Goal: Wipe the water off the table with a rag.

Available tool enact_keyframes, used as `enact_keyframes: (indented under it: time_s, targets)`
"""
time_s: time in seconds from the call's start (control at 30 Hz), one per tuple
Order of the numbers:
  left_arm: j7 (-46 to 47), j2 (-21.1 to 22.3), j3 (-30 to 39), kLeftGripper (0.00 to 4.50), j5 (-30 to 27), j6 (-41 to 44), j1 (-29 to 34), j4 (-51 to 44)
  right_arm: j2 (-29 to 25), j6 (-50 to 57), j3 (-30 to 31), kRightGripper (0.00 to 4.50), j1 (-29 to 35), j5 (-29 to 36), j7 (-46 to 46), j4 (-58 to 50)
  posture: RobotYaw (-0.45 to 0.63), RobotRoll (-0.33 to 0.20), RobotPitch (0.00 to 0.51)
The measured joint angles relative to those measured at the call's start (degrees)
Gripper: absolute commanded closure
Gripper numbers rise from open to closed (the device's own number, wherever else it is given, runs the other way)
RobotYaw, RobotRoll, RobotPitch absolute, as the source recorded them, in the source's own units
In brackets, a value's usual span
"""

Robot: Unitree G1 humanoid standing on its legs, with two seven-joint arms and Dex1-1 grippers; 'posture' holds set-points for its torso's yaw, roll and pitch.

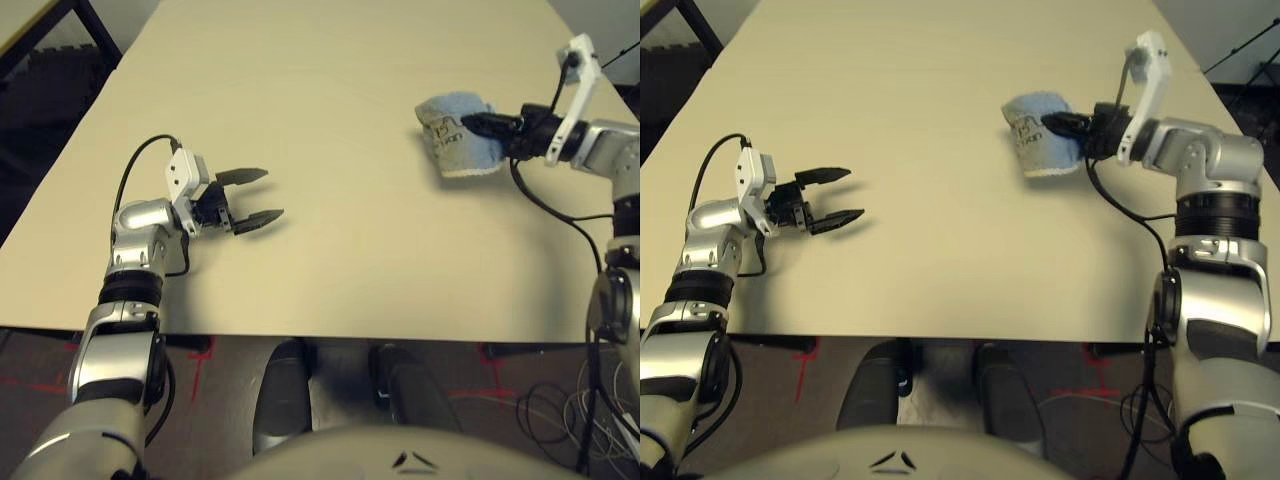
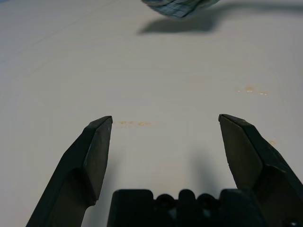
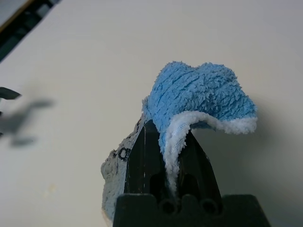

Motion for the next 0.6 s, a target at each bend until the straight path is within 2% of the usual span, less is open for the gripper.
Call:
enact_keyframes:
  time_s: [0.17,0.4,0.6]
  targets:
    - [-0.01,-0.09,0.00,0.00,0.10,-0.10,-0.38,1.14,-2.07,-0.54,-1.79,4.44,4.82,0.21,-1.62,1.41,0.04,0.000,0.171]
    - [-0.23,-0.11,-0.01,0.00,0.22,-0.64,-0.64,2.02,-1.59,-4.92,-1.56,4.44,5.24,-0.28,-3.11,7.00,0.05,0.000,0.172]
    - [-0.03,-0.11,0.00,0.00,0.24,-0.77,-0.74,2.04,-0.93,-10.49,2.48,2.33,5.18,-4.07,-4.02,8.91,0.06,0.000,0.171]
